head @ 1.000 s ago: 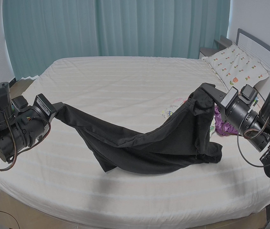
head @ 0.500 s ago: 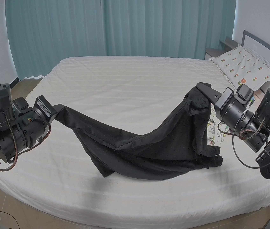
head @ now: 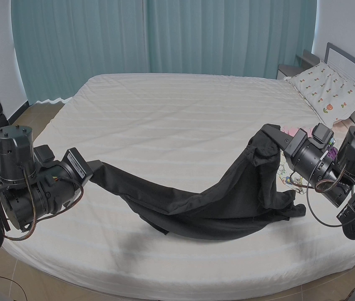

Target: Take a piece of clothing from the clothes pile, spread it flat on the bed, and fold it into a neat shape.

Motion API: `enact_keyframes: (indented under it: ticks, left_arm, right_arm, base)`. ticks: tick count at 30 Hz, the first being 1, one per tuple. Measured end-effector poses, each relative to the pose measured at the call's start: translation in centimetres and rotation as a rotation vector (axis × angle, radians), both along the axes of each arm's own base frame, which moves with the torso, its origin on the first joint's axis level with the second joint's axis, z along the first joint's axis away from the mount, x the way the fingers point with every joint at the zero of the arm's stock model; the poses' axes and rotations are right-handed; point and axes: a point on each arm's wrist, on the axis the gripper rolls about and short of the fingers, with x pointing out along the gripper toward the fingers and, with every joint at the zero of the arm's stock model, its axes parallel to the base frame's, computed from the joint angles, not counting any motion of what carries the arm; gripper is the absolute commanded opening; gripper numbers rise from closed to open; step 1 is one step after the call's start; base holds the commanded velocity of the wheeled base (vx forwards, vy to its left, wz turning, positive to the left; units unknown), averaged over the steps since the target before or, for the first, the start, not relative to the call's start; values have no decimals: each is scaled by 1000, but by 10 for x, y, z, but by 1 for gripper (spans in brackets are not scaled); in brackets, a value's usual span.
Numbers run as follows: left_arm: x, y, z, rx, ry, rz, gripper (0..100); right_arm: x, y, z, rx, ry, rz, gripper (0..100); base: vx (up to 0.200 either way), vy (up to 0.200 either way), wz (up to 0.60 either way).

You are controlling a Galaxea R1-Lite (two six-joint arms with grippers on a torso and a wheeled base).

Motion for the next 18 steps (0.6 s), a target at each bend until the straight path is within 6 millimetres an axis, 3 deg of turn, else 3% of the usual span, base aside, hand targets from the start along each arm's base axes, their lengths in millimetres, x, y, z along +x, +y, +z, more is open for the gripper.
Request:
enact_keyframes:
  ticks: [2, 8, 18]
  left_arm:
    - [-3, -4, -3, 7, 14, -23, 0]
    - [-10, -8, -13, 18, 51, -47, 0]
    - [-16, -8, -17, 15, 68, -56, 0]
  right_arm:
    - [-1, -4, -5, -8, 21, -2, 0]
    - [-9, -12, -18, -30, 74, 7, 0]
    - [-23, -18, -15, -16, 77, 22, 0]
  base:
    - [0, 200, 0]
    - [0, 0, 0]
    - [-200, 0, 0]
